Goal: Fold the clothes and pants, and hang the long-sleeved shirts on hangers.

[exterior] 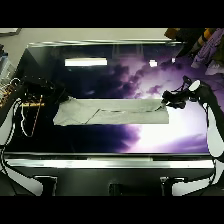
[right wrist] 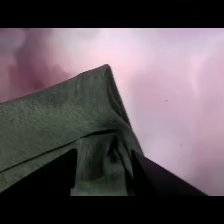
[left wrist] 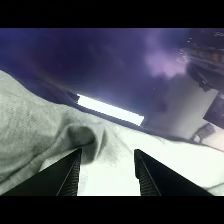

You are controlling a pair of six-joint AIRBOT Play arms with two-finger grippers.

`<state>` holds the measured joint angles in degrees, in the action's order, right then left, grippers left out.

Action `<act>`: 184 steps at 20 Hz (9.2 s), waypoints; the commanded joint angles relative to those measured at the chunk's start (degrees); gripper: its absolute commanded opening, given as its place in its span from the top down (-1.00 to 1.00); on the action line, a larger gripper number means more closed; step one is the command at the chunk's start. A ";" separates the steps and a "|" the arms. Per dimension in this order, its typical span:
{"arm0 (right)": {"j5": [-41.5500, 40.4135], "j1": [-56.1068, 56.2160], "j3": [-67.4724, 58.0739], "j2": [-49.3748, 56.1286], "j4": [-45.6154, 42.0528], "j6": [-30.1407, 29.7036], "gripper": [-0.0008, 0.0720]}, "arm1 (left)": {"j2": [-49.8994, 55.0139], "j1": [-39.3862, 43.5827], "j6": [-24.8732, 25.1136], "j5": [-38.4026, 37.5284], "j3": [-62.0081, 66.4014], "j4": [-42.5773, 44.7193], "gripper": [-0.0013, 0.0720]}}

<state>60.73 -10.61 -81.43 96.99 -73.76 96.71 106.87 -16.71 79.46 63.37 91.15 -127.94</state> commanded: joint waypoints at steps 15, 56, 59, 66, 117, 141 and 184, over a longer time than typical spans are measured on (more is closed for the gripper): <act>15.65 -13.46 -6.05 10.05 23.15 -16.24 -0.72 | -14.43 -0.81 3.63 13.05 11.78 12.52 -0.92; 30.27 -6.38 -19.93 -16.52 8.55 2.16 0.88 | 13.57 47.98 -20.50 -23.89 12.81 -7.15 0.93; 32.04 -6.38 -20.61 -16.52 8.61 2.29 0.88 | 19.19 49.77 -24.81 -23.96 20.28 -7.34 0.93; 31.85 -6.38 -21.46 -18.05 8.59 2.89 0.88 | 24.81 52.65 -28.44 -21.84 26.64 -7.69 0.93; -0.39 39.80 -21.46 10.29 25.00 11.67 -0.01 | -23.08 7.15 -2.95 21.99 21.62 16.98 0.92; 12.33 -3.04 7.48 5.90 36.70 -25.11 -0.31 | -23.19 7.15 -2.93 22.23 21.64 16.98 0.92; -5.51 -23.54 -21.66 4.68 32.33 -3.17 0.88 | -23.04 7.15 -2.73 22.23 21.64 17.00 0.92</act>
<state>57.91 -28.53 -100.36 101.71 -41.28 91.48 83.79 -9.54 76.77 85.60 112.79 -110.96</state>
